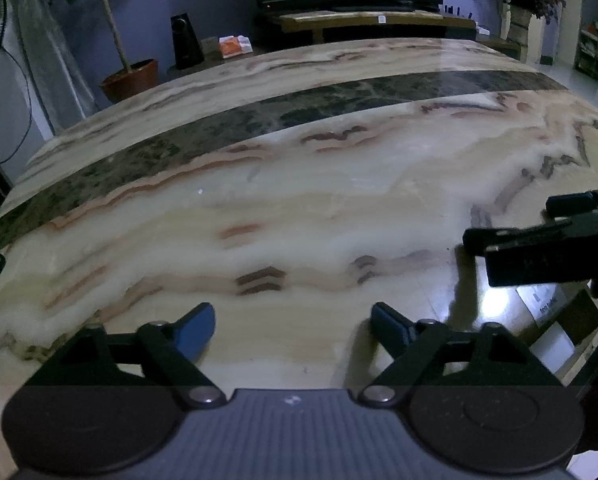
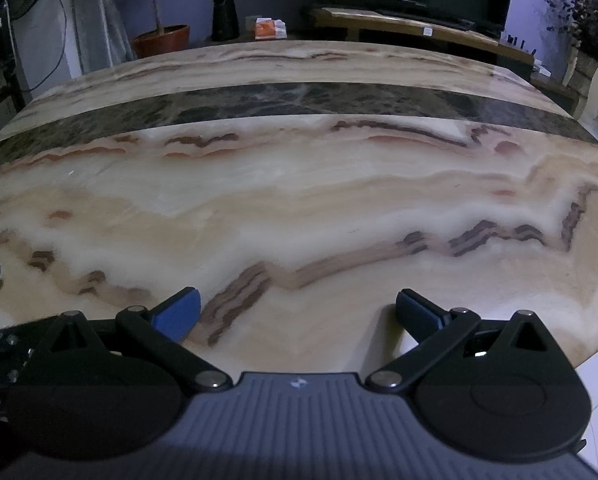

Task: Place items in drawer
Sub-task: 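Move both tools toward the table edge above the drawer and close both grippers, then push the drawer front shut with both closed grippers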

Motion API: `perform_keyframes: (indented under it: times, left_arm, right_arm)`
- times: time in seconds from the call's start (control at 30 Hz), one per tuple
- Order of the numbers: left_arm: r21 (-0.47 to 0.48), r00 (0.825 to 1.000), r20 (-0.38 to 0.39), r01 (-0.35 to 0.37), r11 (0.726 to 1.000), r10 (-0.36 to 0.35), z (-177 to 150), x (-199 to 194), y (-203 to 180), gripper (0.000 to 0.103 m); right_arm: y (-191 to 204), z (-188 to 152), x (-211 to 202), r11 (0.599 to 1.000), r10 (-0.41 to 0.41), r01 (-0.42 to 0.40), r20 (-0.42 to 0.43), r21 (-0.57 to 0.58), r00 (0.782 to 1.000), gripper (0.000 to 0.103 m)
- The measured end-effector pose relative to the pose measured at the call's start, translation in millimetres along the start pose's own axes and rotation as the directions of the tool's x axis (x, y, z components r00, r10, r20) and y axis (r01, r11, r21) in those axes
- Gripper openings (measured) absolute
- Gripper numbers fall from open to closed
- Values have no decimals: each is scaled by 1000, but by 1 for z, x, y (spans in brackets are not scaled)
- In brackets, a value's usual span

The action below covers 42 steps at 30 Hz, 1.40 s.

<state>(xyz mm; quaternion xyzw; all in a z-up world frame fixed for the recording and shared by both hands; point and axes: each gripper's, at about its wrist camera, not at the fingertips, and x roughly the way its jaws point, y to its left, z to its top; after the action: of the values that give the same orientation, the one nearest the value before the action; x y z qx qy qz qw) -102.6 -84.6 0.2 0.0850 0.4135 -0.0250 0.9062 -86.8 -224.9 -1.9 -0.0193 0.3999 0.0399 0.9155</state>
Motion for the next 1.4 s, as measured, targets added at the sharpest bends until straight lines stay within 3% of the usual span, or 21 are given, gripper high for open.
perform_keyframes:
  times: [0.17,0.33,0.47,0.53,0.6,0.77,1.03,1.23,1.4]
  left_arm:
    - [-21,1000,1,-4,1000,4,1,0,3,77]
    - [-23,1000,3,-4,1000,4,1,0,4,70]
    - [-40,1000,1,1,999,-1,2,0,8,60]
    - [-48,1000,0,-3,999,3,2,0,10,60]
    - [-49,1000,1,-5,999,5,2,-2,11,59]
    - [-43,1000,9,9,999,-8,1,-5,12,52]
    - [-42,999,30,46,998,-45,-4,-15,18,41]
    - [-48,991,65,118,992,-115,-11,-30,23,23]
    - [-43,983,62,174,984,-171,-17,-34,21,15]
  right_arm:
    - [1,-1,-1,1000,4,-4,2,-3,1000,102]
    - [1,-1,-5,1000,-2,2,19,2,1000,90]
    - [-3,-4,-12,1000,3,-3,49,12,999,58]
    - [-7,-9,-17,999,19,-21,49,25,999,53]
    - [-10,-14,-22,999,36,-38,49,39,998,33]
    - [-19,-27,-35,994,77,-81,51,72,996,11]
    - [-33,-46,-55,981,143,-149,56,125,988,4]
    - [-43,-61,-70,966,192,-200,62,164,979,1]
    - [-42,-85,-63,972,166,-154,-52,179,985,1]
